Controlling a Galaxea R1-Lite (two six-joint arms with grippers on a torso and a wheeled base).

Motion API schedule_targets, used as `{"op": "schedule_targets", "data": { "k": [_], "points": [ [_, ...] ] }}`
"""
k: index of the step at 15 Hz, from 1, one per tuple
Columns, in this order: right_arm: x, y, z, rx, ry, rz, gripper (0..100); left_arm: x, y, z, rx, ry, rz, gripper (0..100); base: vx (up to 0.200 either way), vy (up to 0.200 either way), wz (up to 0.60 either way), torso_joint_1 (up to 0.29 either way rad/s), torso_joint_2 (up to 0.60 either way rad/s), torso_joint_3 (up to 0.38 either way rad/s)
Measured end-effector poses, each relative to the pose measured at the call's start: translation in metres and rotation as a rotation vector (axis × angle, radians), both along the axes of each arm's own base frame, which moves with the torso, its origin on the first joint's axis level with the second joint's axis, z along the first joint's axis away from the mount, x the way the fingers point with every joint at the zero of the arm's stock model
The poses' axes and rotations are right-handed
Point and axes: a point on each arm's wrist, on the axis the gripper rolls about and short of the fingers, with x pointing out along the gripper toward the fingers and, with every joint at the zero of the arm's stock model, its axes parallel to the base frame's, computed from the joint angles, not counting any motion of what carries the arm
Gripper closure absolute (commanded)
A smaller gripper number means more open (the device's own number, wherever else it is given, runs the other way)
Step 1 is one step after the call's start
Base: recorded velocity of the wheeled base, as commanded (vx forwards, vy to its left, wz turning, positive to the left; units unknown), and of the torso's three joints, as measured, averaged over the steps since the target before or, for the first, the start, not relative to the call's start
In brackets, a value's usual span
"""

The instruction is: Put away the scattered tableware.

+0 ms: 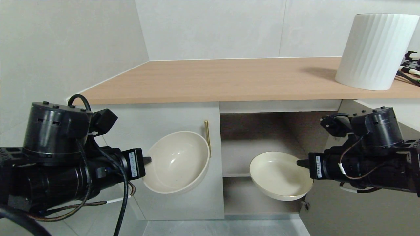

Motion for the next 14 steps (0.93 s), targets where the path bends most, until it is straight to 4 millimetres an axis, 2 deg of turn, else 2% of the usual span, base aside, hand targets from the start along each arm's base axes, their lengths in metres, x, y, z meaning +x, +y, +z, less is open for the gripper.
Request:
{"op": "schedule_targets", "data": {
  "k": [4,7,14],
  "points": [
    [0.005,0.003,-0.005,-0.003,-0.005,-0.005,100,0.0,0.0,0.0,0.001,0.0,-0.001,100,0.0,0.0,0.0,0.0,0.0,0.0],
    [0.02,0.01,-0.023,-0.023,0.015,-0.019,100,0.0,-0.001,-0.001,0.003,0.003,-0.002,100,0.0,0.0,0.0,0.0,0.0,0.0],
    [0.104,0.029,-0.106,-0.077,-0.002,-0.164,100,0.003,-0.002,-0.004,0.009,0.015,-0.005,100,0.0,0.0,0.0,0.0,0.0,0.0]
  ]
}}
